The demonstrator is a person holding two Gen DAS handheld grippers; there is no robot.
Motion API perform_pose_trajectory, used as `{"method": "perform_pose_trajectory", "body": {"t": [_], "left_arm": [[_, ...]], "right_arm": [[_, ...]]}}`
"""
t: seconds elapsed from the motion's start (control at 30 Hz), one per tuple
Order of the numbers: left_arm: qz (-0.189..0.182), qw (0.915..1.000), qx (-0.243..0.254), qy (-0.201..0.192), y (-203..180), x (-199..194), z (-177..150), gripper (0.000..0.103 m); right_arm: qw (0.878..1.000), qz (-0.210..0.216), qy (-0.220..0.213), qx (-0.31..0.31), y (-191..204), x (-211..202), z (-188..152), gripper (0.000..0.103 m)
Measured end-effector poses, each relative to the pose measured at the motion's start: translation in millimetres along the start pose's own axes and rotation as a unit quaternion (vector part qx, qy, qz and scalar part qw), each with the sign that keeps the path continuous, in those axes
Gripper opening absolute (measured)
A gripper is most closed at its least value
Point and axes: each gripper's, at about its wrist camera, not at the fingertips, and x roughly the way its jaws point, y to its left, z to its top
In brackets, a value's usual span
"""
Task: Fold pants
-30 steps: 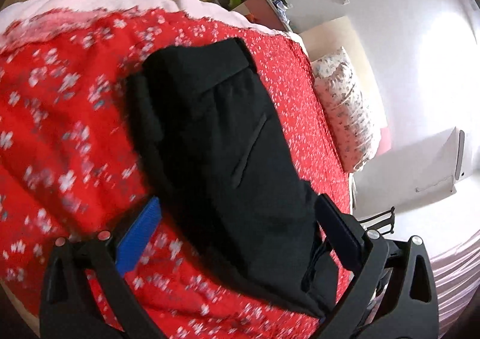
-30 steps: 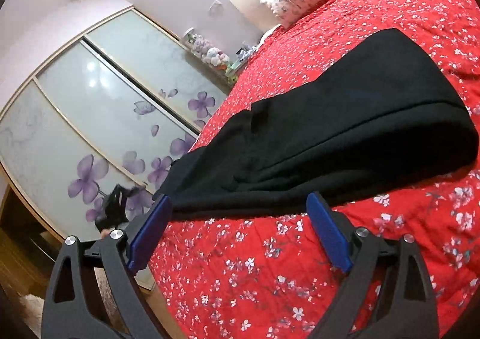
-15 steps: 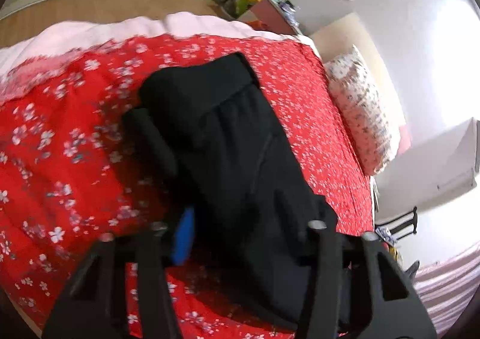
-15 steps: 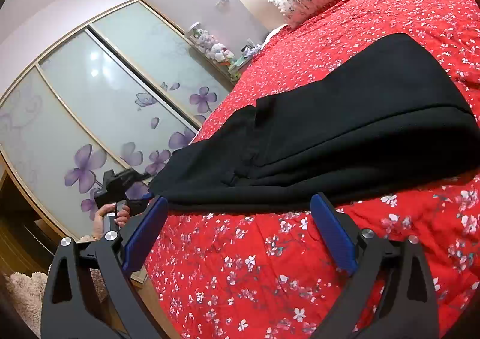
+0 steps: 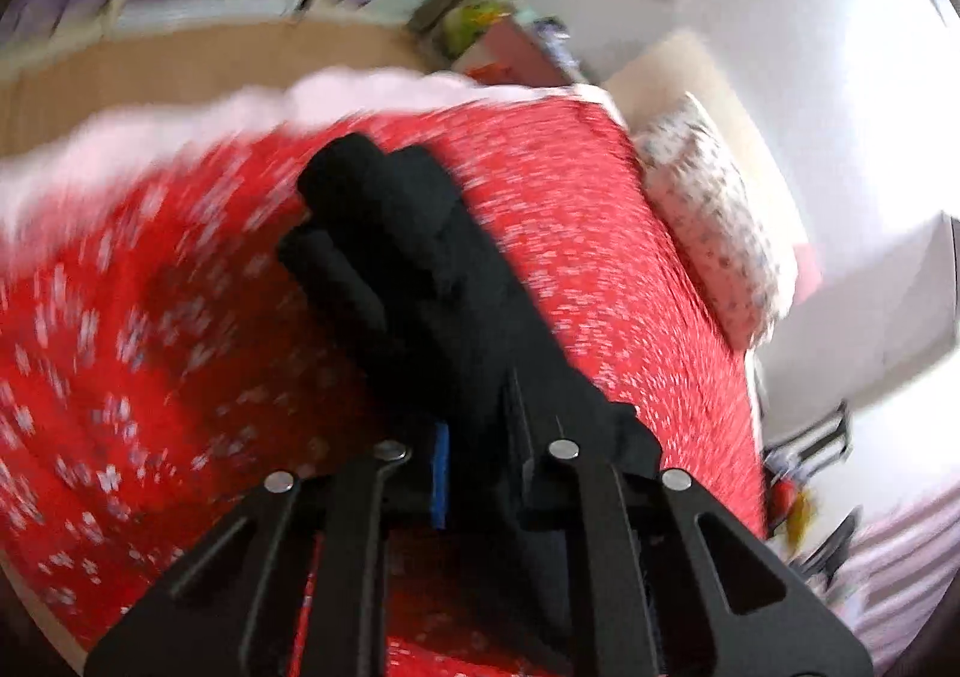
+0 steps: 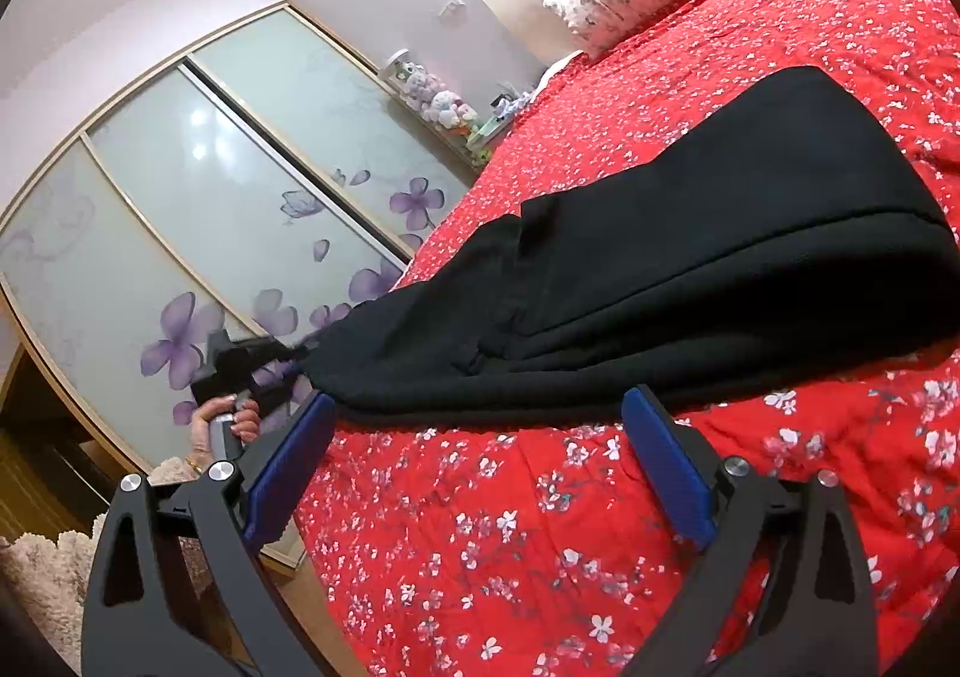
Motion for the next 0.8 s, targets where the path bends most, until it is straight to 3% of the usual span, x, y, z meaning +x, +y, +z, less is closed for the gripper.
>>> {"method": "perform_pose_trajectory", "body": {"t": [0.17,0.33,0.57,0.8], "left_arm": [[0.021,0.9924,0.119,-0.023,-78.0,-13.0,-6.1,0.013],[0.006,0.9769,0.21,-0.036,-151.3,-17.9,-31.0,0.012],[-0.072,0.9487,0.308,-0.011,-256.5,-15.3,-98.5,0.012],[-0.182,0.9081,0.373,0.056,-336.3,15.3,-214.0,0.011]], "right_arm": [[1.0,0.006,-0.003,0.004,-0.4,-2.2,0.8,0.099],[1.0,0.014,-0.009,0.013,-2.3,-5.7,1.5,0.099],[0.998,-0.003,-0.059,0.029,-7.5,-25.7,5.8,0.099],[0.986,-0.046,-0.137,0.079,-27.9,-56.4,8.5,0.098]]}}
